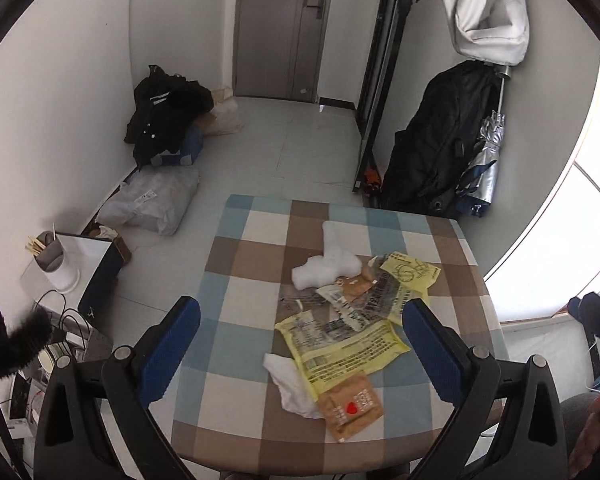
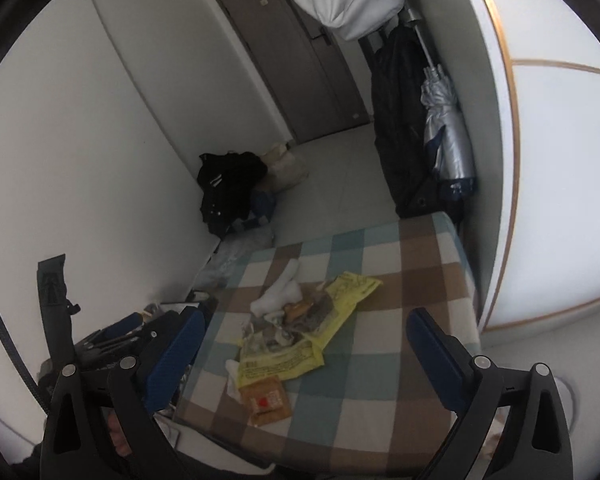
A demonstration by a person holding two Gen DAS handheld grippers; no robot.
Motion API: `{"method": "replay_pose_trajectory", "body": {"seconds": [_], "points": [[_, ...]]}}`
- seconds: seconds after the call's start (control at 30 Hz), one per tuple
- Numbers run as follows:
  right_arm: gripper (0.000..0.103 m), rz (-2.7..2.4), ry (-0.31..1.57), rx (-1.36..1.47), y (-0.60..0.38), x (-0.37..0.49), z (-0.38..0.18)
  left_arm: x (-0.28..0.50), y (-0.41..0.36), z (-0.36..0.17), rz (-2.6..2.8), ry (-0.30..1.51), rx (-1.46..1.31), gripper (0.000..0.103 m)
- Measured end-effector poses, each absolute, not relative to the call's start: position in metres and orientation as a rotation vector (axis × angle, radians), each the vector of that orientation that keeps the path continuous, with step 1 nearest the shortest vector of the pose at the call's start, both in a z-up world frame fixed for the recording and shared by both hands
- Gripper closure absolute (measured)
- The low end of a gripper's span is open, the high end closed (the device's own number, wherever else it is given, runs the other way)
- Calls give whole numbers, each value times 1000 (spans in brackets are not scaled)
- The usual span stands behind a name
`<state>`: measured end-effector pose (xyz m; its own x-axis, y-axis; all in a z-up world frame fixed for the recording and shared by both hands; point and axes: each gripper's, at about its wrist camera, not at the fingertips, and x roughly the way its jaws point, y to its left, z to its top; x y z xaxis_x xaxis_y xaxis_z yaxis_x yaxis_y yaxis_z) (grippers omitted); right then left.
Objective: Collect trash
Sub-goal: 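Move both tools back over the table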
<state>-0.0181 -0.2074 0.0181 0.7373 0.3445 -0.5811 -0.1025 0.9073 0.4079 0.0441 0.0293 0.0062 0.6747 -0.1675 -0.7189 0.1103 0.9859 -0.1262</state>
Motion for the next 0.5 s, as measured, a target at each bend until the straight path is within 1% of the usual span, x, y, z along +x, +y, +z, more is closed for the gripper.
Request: {"method": "replay_pose_trajectory", "body": {"seconds": [0.23, 0.5], "points": [[1, 248, 845, 284, -165, -2, -35, 45, 59, -9, -166, 849, -109, 3], [1, 286, 922, 140, -120, 11, -70, 47, 76, -13, -172, 836, -112, 3]]}}
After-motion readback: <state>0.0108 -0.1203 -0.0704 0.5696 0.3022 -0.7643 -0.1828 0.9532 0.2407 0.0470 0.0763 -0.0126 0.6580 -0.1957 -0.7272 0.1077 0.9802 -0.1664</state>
